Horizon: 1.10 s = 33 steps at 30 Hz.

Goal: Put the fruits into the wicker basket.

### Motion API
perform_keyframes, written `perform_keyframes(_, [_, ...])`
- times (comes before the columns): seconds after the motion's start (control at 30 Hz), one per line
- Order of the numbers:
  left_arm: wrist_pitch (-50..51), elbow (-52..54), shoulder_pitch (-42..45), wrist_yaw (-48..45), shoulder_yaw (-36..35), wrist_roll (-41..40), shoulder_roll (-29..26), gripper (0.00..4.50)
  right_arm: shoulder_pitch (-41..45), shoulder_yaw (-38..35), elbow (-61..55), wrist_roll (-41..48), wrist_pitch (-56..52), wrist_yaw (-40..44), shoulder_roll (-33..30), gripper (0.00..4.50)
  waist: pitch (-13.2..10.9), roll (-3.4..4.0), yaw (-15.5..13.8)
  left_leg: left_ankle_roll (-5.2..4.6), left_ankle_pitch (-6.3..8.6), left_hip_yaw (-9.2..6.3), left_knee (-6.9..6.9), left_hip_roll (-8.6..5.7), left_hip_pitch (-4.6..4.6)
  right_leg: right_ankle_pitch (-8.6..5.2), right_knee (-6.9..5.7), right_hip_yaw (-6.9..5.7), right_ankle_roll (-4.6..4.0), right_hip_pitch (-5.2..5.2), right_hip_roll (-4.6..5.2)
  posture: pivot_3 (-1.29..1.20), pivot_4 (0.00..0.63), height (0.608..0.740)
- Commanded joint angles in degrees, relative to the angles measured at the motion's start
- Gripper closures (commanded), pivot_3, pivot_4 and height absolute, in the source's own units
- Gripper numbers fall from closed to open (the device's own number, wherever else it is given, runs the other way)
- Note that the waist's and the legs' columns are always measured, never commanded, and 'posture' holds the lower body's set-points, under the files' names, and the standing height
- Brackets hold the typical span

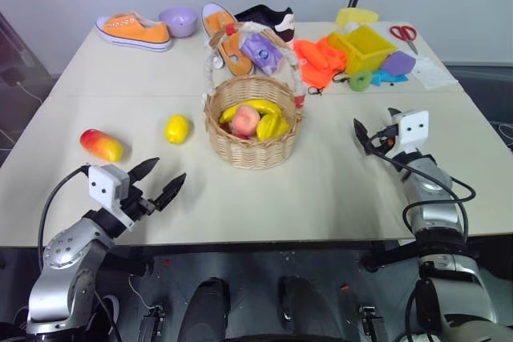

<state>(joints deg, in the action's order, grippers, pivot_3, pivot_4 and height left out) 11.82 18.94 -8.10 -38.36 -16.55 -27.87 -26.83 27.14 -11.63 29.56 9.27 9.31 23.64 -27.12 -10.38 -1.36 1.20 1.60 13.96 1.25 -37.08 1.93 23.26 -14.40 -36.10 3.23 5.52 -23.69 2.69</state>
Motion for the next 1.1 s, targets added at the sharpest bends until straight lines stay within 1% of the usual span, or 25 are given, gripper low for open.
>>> perform_keyframes(0.03, [-1.7, 0.1, 1.0, 0.8, -0.8, 0.1, 0.3, 0.58, 0.0, -0.8, -2.2, 0.6, 1.5, 0.4, -0.2, 0.07, 0.0, 0.00, 0.0, 0.00, 0.00, 0.00, 0.00, 0.00, 0.00, 0.00, 0.00, 0.00, 0.00, 0.00, 0.00, 0.00, 0.150, 0.740])
perform_keyframes(0.17, [-1.3, 0.4, 1.3, 3.4, -1.1, 1.0, 1.0, 0.58, -2.1, -1.3, -5.4, 1.9, 1.8, 1.1, 0.4, 0.07, 0.0, 0.00, 0.0, 0.00, 0.00, 0.00, 0.00, 0.00, 0.00, 0.00, 0.00, 0.00, 0.00, 0.01, 0.00, 0.00, 0.150, 0.740])
perform_keyframes(0.37, [-2.0, 1.0, 2.1, 10.0, -1.0, 3.7, 3.9, 0.58, -11.6, -1.7, -21.5, 7.3, -0.9, 2.4, 3.2, 0.07, 0.0, 0.01, -0.2, 0.00, 0.00, -0.06, 0.04, 0.01, 0.01, 0.00, -0.01, -0.02, 0.03, 0.00, -0.02, 0.00, 0.150, 0.740])
perform_keyframes(0.4, [-1.3, 1.0, 2.7, 11.5, -0.5, 4.4, 4.4, 0.58, -14.4, -0.8, -25.8, 8.4, -1.1, 3.9, 3.4, 0.07, 0.0, 0.02, -0.2, 0.00, 0.00, -0.06, 0.04, 0.01, 0.01, 0.00, -0.01, -0.02, 0.03, 0.00, -0.02, 0.00, 0.150, 0.740])
perform_keyframes(0.47, [0.4, 0.4, 4.4, 15.8, 0.0, 7.1, 5.2, 0.58, -19.6, 1.3, -34.4, 10.7, -0.8, 8.7, 2.5, 0.07, 0.0, 0.02, -0.3, 0.00, 0.00, -0.05, 0.02, 0.00, 0.01, 0.00, -0.01, -0.01, 0.03, 0.01, -0.01, 0.00, 0.150, 0.740])
perform_keyframes(0.57, [4.5, 0.8, 7.3, 21.4, -0.5, 7.8, 6.3, 0.58, -24.7, 3.6, -43.0, 11.2, 0.3, 15.0, -1.1, 0.07, 0.0, 0.04, -0.3, 0.00, 0.00, -0.07, 0.00, 0.00, 0.00, -0.01, 0.00, -0.02, 0.04, 0.04, -0.02, 0.00, 0.150, 0.740])
perform_keyframes(0.67, [4.5, 2.7, 8.5, 22.7, 1.4, 8.4, 7.8, 0.58, -28.5, 3.9, -49.6, 15.5, -5.0, 16.7, -2.8, 0.07, 0.1, -0.07, -0.2, 0.00, 0.00, -0.05, -0.07, -0.01, -0.05, -0.01, -0.01, -0.02, 0.04, 0.10, 0.00, 0.00, 0.150, 0.740])
perform_keyframes(0.77, [4.4, 3.0, 8.5, 24.0, 2.5, 9.2, 9.2, 0.58, -30.4, 5.3, -51.8, 15.7, -7.1, 17.6, -3.3, 0.07, 0.1, -0.12, -0.3, 0.00, 0.01, -0.06, -0.04, 0.00, -0.10, -0.02, 0.00, -0.03, 0.03, 0.15, -0.01, 0.00, 0.150, 0.740])
perform_keyframes(0.87, [4.9, 2.8, 9.3, 27.2, 2.4, 11.1, 10.5, 0.58, -29.7, 6.2, -51.4, 15.3, -7.7, 18.5, -3.2, 0.07, 0.1, -0.12, -0.3, 0.01, 0.01, -0.06, -0.04, 0.00, -0.10, -0.01, 0.00, -0.03, 0.02, 0.14, -0.01, 0.00, 0.150, 0.740])
perform_keyframes(0.93, [5.3, 2.9, 9.9, 28.3, 2.2, 10.9, 11.2, 0.58, -28.8, 6.2, -50.8, 14.9, -7.6, 18.7, -3.1, 0.07, 0.1, -0.12, -0.4, 0.01, 0.01, -0.06, -0.04, 0.00, -0.10, -0.01, 0.00, -0.03, 0.01, 0.13, -0.01, 0.00, 0.150, 0.740])
perform_keyframes(1.0, [6.6, 3.3, 10.6, 28.6, 2.5, 10.9, 11.0, 0.58, -27.7, 6.7, -49.7, 14.8, -7.0, 19.6, -3.0, 0.07, 0.1, -0.13, -0.4, 0.00, 0.01, -0.06, -0.05, -0.01, -0.09, -0.01, 0.01, -0.03, 0.01, 0.13, -0.01, 0.00, 0.150, 0.740])
perform_keyframes(1.1, [12.2, 3.3, 13.5, 30.5, 2.2, 10.0, 10.6, 0.58, -27.1, 7.6, -48.3, 13.9, -6.1, 22.1, -3.8, 0.07, 0.1, -0.16, -0.6, 0.01, 0.01, -0.08, -0.06, -0.02, -0.08, -0.01, 0.01, -0.05, 0.02, 0.14, -0.02, 0.00, 0.150, 0.740])
